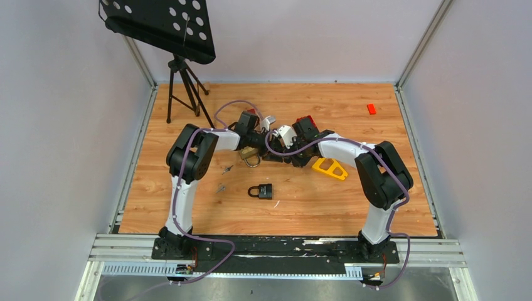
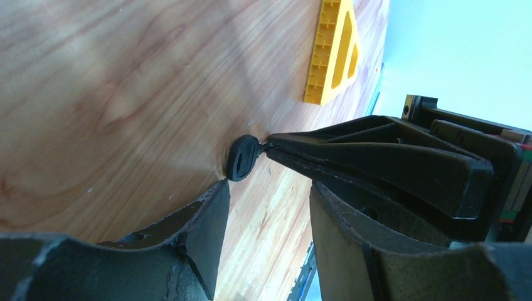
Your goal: Unlock with the key
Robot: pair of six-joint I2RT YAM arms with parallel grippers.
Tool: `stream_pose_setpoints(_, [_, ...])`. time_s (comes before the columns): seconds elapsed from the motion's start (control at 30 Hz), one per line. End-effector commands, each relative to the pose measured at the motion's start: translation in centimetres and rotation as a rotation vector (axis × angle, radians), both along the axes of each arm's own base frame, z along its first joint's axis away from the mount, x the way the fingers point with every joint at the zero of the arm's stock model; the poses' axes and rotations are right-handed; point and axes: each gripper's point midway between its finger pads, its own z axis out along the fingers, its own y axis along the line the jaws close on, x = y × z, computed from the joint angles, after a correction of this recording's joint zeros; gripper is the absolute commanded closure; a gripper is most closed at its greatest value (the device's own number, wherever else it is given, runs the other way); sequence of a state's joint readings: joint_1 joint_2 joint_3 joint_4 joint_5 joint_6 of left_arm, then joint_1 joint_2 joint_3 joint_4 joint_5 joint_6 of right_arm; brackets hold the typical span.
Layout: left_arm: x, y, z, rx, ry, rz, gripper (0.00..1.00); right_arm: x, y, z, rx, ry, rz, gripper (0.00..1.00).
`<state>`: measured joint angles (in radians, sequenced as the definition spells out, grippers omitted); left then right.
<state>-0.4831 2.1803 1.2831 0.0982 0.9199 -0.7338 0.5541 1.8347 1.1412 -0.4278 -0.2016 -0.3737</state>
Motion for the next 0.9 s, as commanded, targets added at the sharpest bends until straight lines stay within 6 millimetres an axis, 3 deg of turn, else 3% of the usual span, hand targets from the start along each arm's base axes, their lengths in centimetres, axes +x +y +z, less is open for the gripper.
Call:
stream_pose_setpoints(0.0, [1.3,0.2,-1.7,0.076,-0.050,0.014,0.41,-0.6,0.0,-1.4,-0.022,0.024,0.034,1.00])
stream_pose_setpoints(0.27, [2.8,-0.3,-2.0,0.086,-0.073,0.022,0.40,-0.5,0.0,-1.0,-0.016,0.005,0.030,1.00])
stream_pose_setpoints(0.63, [0.6,-0.6,-4.1,0.109,-0.042,-0.068,0.39,-0.4,0.0,-1.0,-0.013,0.000,0.036,1.00])
stream_pose_setpoints(0.87, [-0.4,-0.3,-4.2,0.099,-0.060,-0.155,0.42,-0.4,0.1,-1.0,-0.016,0.005,0.040,1.00])
